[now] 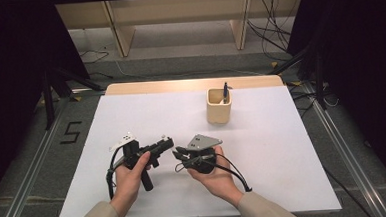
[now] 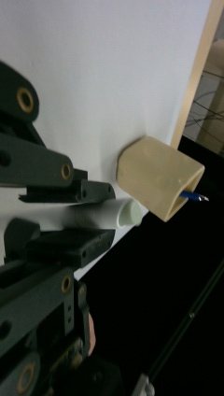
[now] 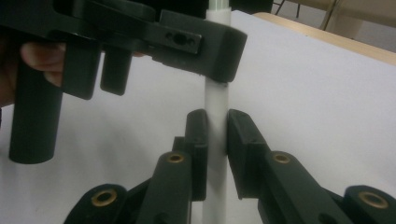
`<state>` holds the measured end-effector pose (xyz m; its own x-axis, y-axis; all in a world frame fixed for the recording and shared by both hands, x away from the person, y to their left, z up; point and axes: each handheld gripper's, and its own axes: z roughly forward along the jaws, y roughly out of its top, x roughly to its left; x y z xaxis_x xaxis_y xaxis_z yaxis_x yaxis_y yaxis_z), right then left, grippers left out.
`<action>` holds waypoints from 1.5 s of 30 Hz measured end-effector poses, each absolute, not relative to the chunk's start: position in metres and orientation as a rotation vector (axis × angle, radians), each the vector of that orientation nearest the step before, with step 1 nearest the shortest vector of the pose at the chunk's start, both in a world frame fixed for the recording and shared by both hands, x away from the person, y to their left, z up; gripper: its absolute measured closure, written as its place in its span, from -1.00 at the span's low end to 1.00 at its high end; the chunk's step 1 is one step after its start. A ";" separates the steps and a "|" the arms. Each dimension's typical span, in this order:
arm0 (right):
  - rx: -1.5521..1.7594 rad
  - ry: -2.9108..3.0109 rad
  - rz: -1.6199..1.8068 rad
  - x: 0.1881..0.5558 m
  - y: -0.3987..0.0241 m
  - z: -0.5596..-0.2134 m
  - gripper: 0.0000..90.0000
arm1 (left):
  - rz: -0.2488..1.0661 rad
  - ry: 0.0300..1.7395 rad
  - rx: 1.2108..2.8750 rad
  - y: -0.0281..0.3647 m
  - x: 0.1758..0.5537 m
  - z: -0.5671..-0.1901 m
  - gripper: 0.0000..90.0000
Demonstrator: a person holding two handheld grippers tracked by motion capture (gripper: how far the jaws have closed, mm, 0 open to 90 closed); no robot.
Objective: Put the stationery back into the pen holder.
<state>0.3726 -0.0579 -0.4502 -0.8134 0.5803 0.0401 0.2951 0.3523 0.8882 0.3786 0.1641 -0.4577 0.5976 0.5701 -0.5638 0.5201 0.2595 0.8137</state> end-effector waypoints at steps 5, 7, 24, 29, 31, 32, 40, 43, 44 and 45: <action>0.777 2.323 1.473 0.372 -0.059 -0.449 0.50 | 0.125 0.961 1.431 0.164 0.374 -0.447 0.75; 0.792 2.323 1.471 0.372 -0.060 -0.448 0.40 | 0.167 0.942 1.445 0.162 0.372 -0.442 0.75; 0.832 2.327 1.500 0.372 -0.065 -0.452 0.13 | 0.533 0.761 1.687 0.138 0.355 -0.424 0.74; 0.828 2.304 1.519 0.371 -0.063 -0.452 0.26 | 0.555 0.738 1.709 0.133 0.354 -0.423 0.74; 0.820 2.296 1.518 0.371 -0.062 -0.451 0.33 | 0.553 0.738 1.709 0.132 0.354 -0.423 0.74; 0.818 2.292 1.516 0.371 -0.062 -0.451 0.36 | 0.557 0.736 1.710 0.132 0.354 -0.423 0.74; 0.814 2.255 1.528 0.370 -0.060 -0.452 0.55 | 0.551 0.734 1.705 0.132 0.354 -0.423 0.74; 0.808 2.253 1.529 0.371 -0.060 -0.452 0.67 | 0.549 0.731 1.699 0.131 0.354 -0.423 0.74; 0.805 2.252 1.532 0.370 -0.059 -0.452 0.71 | 0.549 0.729 1.699 0.131 0.354 -0.423 0.74; 0.802 2.250 1.535 0.370 -0.059 -0.452 0.74 | 0.549 0.727 1.700 0.131 0.354 -0.423 0.74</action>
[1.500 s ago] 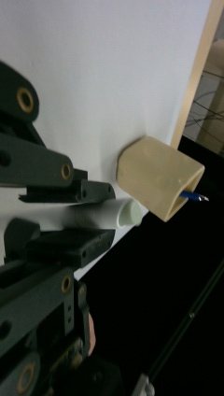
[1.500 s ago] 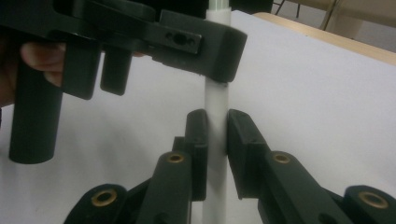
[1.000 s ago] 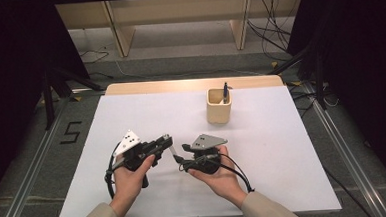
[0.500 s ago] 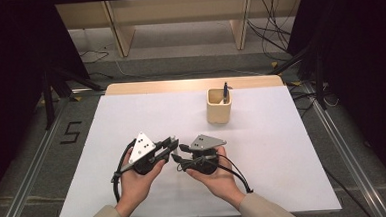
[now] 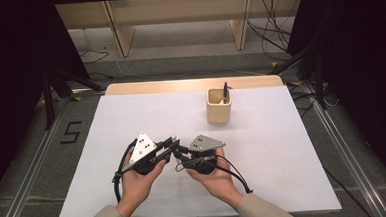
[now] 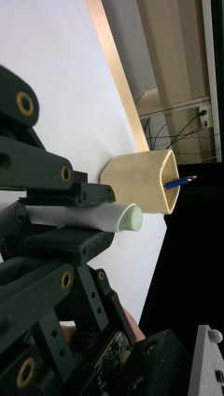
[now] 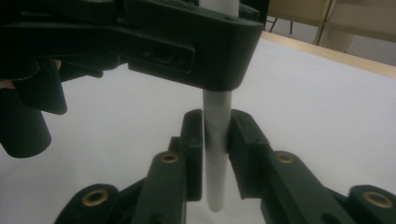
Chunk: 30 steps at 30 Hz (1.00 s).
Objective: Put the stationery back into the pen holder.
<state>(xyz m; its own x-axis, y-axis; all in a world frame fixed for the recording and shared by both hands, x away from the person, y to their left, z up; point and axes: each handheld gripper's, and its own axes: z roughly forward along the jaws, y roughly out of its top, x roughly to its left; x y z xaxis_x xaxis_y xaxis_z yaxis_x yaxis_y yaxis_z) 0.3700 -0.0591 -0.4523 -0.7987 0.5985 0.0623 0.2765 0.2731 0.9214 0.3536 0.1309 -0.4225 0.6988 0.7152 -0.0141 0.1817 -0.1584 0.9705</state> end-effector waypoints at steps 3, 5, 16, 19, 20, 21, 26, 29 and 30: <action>0.787 2.252 1.536 0.369 -0.059 -0.452 0.75 | 0.544 0.728 1.696 0.132 0.354 -0.422 0.74; 0.786 2.252 1.537 0.369 -0.059 -0.451 0.75 | 0.540 0.728 1.686 0.132 0.354 -0.423 0.74; 0.827 2.219 1.528 0.373 -0.065 -0.448 0.76 | 0.563 0.729 1.622 0.138 0.354 -0.419 0.11; 0.854 2.193 1.533 0.377 -0.070 -0.445 0.76 | 0.572 0.744 1.616 0.145 0.354 -0.418 -0.14; 0.860 2.184 1.532 0.378 -0.072 -0.443 0.76 | 0.574 0.750 1.616 0.147 0.353 -0.419 -0.20; 0.867 2.174 1.534 0.379 -0.074 -0.442 0.76 | 0.580 0.757 1.618 0.149 0.353 -0.419 -0.26; 0.898 2.123 1.536 0.385 -0.086 -0.435 0.76 | 0.609 0.782 1.645 0.159 0.350 -0.426 -0.49; 0.920 2.094 1.539 0.389 -0.093 -0.430 0.76 | 0.621 0.798 1.655 0.168 0.347 -0.430 -0.50; 0.921 2.084 1.539 0.390 -0.095 -0.428 0.76 | 0.627 0.804 1.658 0.171 0.346 -0.431 -0.50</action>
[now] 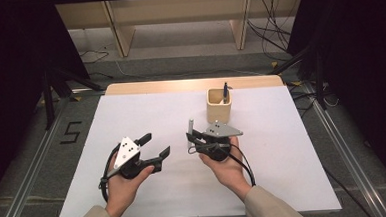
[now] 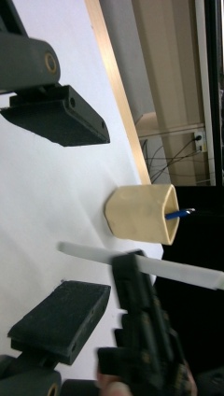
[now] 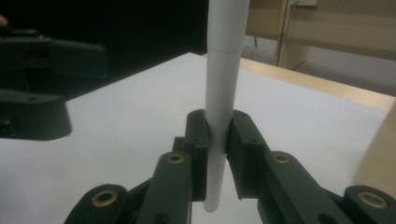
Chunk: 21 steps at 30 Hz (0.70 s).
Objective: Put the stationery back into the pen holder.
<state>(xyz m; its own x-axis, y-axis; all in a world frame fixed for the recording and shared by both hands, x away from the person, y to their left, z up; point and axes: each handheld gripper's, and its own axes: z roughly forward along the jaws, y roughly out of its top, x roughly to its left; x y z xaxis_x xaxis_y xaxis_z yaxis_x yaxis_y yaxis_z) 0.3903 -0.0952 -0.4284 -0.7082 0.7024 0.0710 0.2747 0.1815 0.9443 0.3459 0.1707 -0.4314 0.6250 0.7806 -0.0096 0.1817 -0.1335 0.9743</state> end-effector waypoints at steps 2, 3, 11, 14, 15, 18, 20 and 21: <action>0.934 2.065 1.541 0.393 -0.100 -0.426 0.76 | 0.640 0.818 1.664 0.176 0.344 -0.435 -0.50; 0.941 2.058 1.538 0.394 -0.102 -0.425 0.76 | 0.646 0.823 1.668 0.179 0.344 -0.436 -0.51; 0.969 2.000 1.527 0.402 -0.117 -0.415 0.76 | 0.670 0.851 1.702 0.191 0.341 -0.446 -0.55; 0.980 1.979 1.515 0.405 -0.122 -0.410 0.76 | 0.676 0.858 1.709 0.192 0.341 -0.447 -0.55; 0.983 1.971 1.515 0.406 -0.124 -0.409 0.76 | 0.677 0.861 1.709 0.192 0.341 -0.447 -0.55; 0.997 1.948 1.509 0.410 -0.130 -0.405 0.76 | 0.679 0.864 1.715 0.193 0.341 -0.448 -0.56; 1.005 1.932 1.509 0.412 -0.133 -0.403 0.76 | 0.679 0.867 1.721 0.194 0.341 -0.448 -0.57; 1.010 1.926 1.510 0.413 -0.134 -0.402 0.76 | 0.678 0.867 1.721 0.194 0.341 -0.448 -0.57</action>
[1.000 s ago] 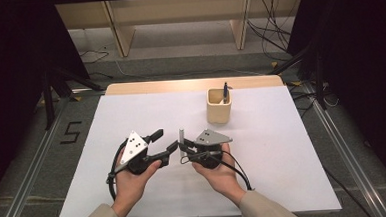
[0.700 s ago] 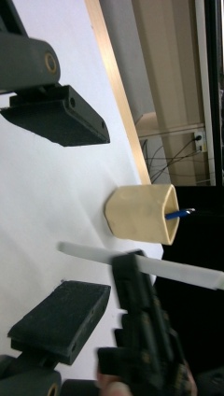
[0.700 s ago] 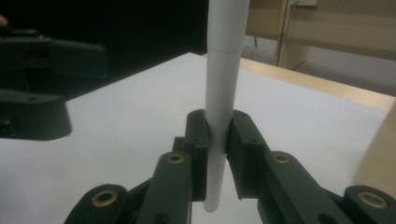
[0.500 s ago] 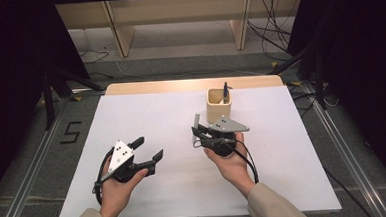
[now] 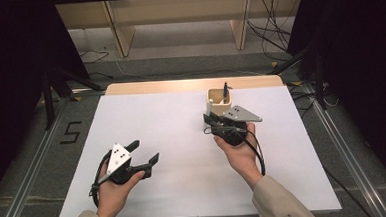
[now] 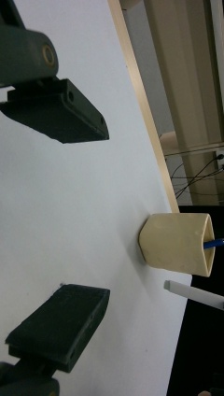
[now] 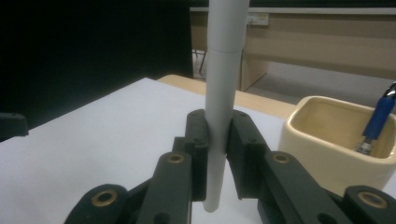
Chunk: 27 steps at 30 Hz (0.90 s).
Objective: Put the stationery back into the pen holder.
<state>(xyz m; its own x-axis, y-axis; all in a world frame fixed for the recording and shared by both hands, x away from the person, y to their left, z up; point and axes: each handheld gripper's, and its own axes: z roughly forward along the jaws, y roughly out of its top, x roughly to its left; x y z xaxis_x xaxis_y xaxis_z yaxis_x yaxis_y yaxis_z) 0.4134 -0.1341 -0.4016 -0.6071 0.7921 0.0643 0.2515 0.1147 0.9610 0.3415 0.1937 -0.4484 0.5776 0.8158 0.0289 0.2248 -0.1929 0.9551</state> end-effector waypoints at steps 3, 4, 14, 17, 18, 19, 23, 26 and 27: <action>1.018 1.908 1.510 0.416 -0.137 -0.397 0.76 | 0.676 0.863 1.724 0.194 0.342 -0.449 -0.59; 1.017 1.904 1.510 0.417 -0.138 -0.396 0.76 | 0.680 0.863 1.729 0.194 0.342 -0.450 -0.59; 1.030 1.850 1.510 0.424 -0.149 -0.380 0.76 | 0.675 0.877 1.745 0.194 0.343 -0.452 -0.61; 1.033 1.832 1.510 0.427 -0.152 -0.375 0.76 | 0.674 0.879 1.750 0.194 0.344 -0.453 -0.62; 1.037 1.828 1.506 0.427 -0.153 -0.374 0.76 | 0.672 0.881 1.750 0.193 0.344 -0.453 -0.62; 1.039 1.825 1.505 0.428 -0.154 -0.373 0.76 | 0.671 0.879 1.751 0.193 0.344 -0.453 -0.62; 1.048 1.808 1.502 0.433 -0.157 -0.369 0.76 | 0.669 0.878 1.754 0.193 0.344 -0.454 -0.62; 1.053 1.799 1.495 0.437 -0.159 -0.367 0.76 | 0.670 0.876 1.754 0.193 0.344 -0.454 -0.62; 1.055 1.794 1.494 0.438 -0.160 -0.366 0.76 | 0.670 0.876 1.755 0.193 0.344 -0.454 -0.62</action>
